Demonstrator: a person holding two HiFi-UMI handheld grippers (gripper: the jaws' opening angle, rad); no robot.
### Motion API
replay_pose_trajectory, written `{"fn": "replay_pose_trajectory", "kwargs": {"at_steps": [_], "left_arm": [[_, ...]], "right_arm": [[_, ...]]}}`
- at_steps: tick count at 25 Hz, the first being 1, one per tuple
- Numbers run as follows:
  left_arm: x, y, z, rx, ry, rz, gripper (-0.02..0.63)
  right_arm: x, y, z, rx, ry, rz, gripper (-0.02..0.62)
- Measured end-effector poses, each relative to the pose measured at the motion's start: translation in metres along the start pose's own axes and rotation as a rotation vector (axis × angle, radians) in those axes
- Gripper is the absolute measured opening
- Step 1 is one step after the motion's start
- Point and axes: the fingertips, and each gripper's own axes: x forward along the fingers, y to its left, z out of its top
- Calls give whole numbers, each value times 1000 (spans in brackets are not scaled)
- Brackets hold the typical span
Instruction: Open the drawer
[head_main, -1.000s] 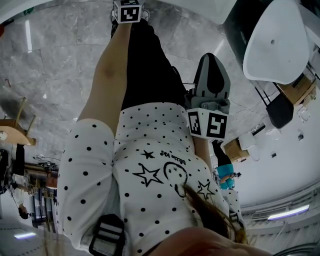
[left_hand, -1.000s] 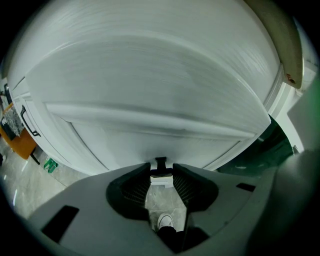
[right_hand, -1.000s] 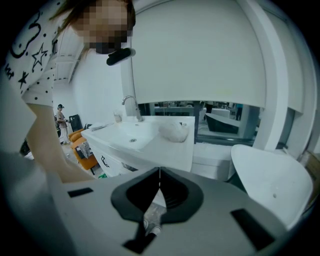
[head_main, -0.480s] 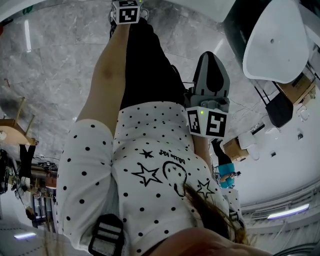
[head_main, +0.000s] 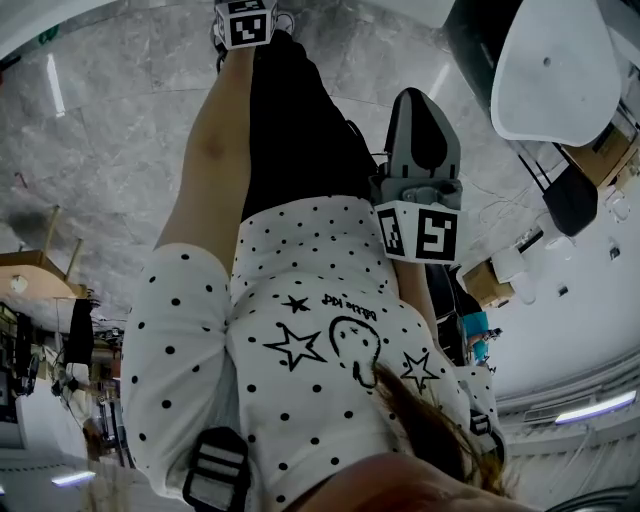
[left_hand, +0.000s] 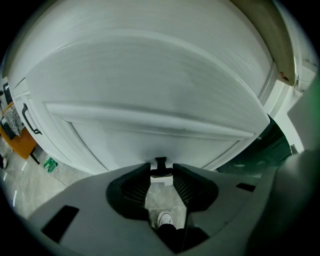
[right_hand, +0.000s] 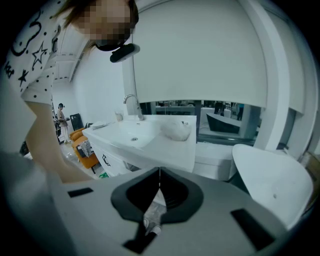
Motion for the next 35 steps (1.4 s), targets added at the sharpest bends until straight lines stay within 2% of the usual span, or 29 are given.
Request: {"fn": "replay_pose_trajectory", "kwargs": {"at_steps": [35], "left_arm": [[-29,0,-50,-11,35,-24,143]], "right_arm": [[1,25,-5,-8,6,7,14]]}}
